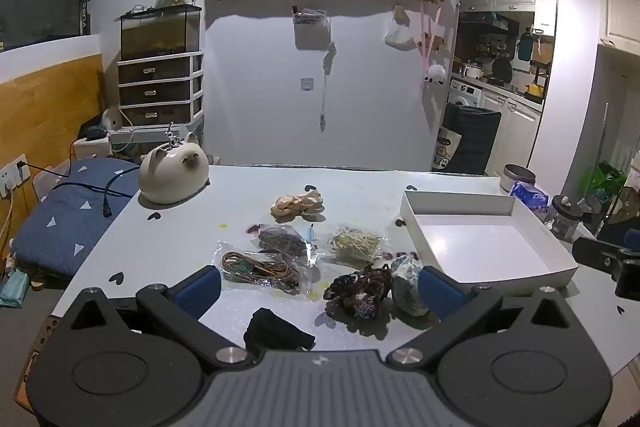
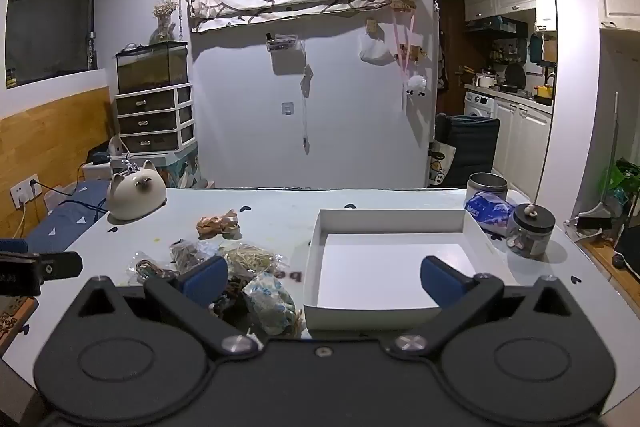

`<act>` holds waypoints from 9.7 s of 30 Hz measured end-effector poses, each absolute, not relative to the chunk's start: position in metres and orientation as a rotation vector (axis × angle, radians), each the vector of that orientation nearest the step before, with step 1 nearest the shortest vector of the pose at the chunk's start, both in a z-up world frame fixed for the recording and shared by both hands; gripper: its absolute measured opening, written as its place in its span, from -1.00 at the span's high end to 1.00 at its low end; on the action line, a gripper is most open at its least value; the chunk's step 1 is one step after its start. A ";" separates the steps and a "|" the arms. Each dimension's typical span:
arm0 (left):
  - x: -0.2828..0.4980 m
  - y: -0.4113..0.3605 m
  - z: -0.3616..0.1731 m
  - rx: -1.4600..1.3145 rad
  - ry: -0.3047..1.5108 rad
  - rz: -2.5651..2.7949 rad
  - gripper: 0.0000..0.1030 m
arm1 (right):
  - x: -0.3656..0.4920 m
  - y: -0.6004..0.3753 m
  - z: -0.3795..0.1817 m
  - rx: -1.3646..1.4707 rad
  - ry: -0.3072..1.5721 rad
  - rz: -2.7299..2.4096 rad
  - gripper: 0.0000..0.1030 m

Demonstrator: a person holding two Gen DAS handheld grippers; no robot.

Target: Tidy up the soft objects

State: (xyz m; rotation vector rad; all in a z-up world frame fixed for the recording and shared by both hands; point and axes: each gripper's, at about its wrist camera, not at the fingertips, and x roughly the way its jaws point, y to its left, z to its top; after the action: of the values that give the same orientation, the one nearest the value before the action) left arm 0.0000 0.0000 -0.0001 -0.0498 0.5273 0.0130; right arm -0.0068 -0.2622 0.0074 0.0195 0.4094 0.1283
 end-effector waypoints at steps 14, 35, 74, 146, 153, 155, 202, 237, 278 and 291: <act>0.000 0.000 0.000 -0.046 0.521 0.019 -1.00 | -0.006 -0.262 0.008 0.019 0.415 0.128 -1.00; -0.003 0.000 0.004 -0.046 0.522 0.016 -1.00 | -0.005 -0.261 0.008 0.019 0.417 0.129 -1.00; -0.003 0.001 0.004 -0.048 0.522 0.015 -1.00 | 0.000 -0.259 0.006 0.018 0.419 0.131 -1.00; 0.141 0.062 -0.144 -0.043 0.898 -0.081 -0.70 | 0.160 -0.198 -0.070 -0.157 0.758 0.381 -0.51; 0.153 0.060 -0.154 -0.001 0.952 -0.155 -0.33 | 0.168 -0.186 -0.079 -0.217 0.778 0.454 -0.50; 0.151 0.057 -0.155 0.012 0.971 -0.157 -0.23 | 0.173 -0.185 -0.083 -0.218 0.790 0.457 -0.46; 0.082 0.028 -0.101 -0.176 0.859 -0.047 0.52 | 0.126 -0.205 -0.098 -0.102 0.853 0.486 0.64; 0.228 -0.295 -0.067 -0.077 0.791 -0.304 0.52 | 0.199 -0.511 -0.068 0.060 0.739 0.230 0.63; 0.266 -0.340 -0.114 -0.013 0.976 -0.343 -0.66 | 0.212 -0.543 -0.086 0.165 0.861 0.238 0.03; 0.223 -0.320 -0.089 -0.031 0.890 -0.257 -1.00 | 0.183 -0.542 -0.070 0.156 0.784 0.231 -0.70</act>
State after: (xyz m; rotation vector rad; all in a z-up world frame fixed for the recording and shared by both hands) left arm 0.2234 -0.3199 -0.0887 -0.0310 0.8897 -0.2570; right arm 0.1832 -0.5420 -0.0701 0.1559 0.7844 0.2308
